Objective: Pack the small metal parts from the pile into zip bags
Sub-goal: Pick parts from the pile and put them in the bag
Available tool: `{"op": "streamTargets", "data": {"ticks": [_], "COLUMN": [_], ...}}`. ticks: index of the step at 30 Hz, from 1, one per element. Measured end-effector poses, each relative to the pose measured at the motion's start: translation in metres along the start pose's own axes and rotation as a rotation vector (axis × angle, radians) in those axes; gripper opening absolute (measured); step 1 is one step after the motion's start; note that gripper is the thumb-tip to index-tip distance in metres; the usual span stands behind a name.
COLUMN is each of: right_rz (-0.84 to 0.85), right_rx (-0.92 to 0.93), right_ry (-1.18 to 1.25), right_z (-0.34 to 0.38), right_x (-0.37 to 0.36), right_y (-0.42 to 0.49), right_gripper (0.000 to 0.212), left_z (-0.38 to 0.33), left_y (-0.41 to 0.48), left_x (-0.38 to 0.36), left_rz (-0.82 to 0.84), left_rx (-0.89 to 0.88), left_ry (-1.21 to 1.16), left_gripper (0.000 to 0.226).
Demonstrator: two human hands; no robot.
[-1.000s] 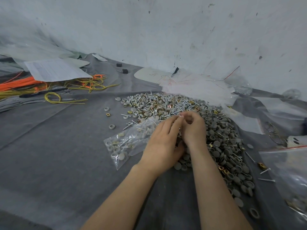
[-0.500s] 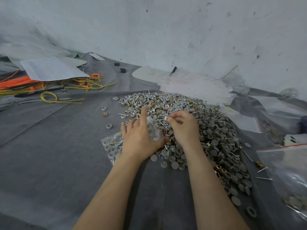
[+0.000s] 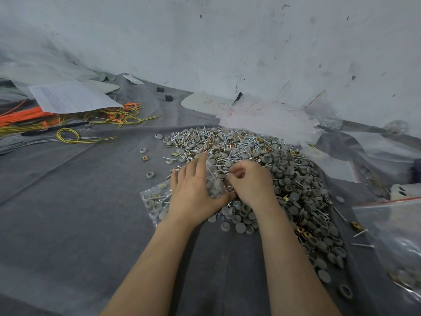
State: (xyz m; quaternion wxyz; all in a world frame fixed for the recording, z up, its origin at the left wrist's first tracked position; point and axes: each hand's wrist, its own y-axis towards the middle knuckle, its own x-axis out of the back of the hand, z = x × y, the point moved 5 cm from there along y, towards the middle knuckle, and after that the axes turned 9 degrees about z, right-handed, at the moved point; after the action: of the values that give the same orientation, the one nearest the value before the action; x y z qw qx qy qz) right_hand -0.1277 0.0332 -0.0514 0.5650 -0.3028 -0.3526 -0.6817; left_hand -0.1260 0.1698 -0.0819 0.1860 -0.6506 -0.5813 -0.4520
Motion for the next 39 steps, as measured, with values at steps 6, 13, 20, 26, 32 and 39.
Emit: {"op": "streamTargets", "data": {"ticks": [6,13,20,26,32,39], "right_rz": [0.124,-0.045,-0.111,-0.109,0.041,-0.082], "right_rx": [-0.095,-0.065,-0.049,-0.023,0.093,0.091], "right_ry": [-0.15,0.121,0.346,0.412,0.448,0.213], "right_z": [0.002,-0.004,-0.009,-0.009,0.006,0.005], "right_x": [-0.015,-0.006,0.0,-0.001,-0.005,-0.003], "right_y": [0.0,0.001,0.005,0.005,0.003,0.0], "right_gripper": [0.012,0.006,0.008,0.006,0.008,0.019], "left_z": [-0.002,-0.004,-0.002,-0.002,0.0,0.0], "left_y": [0.001,0.001,-0.001,-0.001,0.002,0.002], "left_x": [-0.005,0.0,-0.003,-0.005,-0.003,0.0], "left_rz": [0.004,-0.035,-0.012,0.021,-0.019,-0.065], "left_rx": [-0.031,-0.044,-0.014,-0.005,-0.012,0.017], "left_ry": [-0.011,-0.02,-0.004,0.027,-0.034,-0.073], "left_gripper": [0.098,0.094,0.107,0.109,0.099,0.093]}}
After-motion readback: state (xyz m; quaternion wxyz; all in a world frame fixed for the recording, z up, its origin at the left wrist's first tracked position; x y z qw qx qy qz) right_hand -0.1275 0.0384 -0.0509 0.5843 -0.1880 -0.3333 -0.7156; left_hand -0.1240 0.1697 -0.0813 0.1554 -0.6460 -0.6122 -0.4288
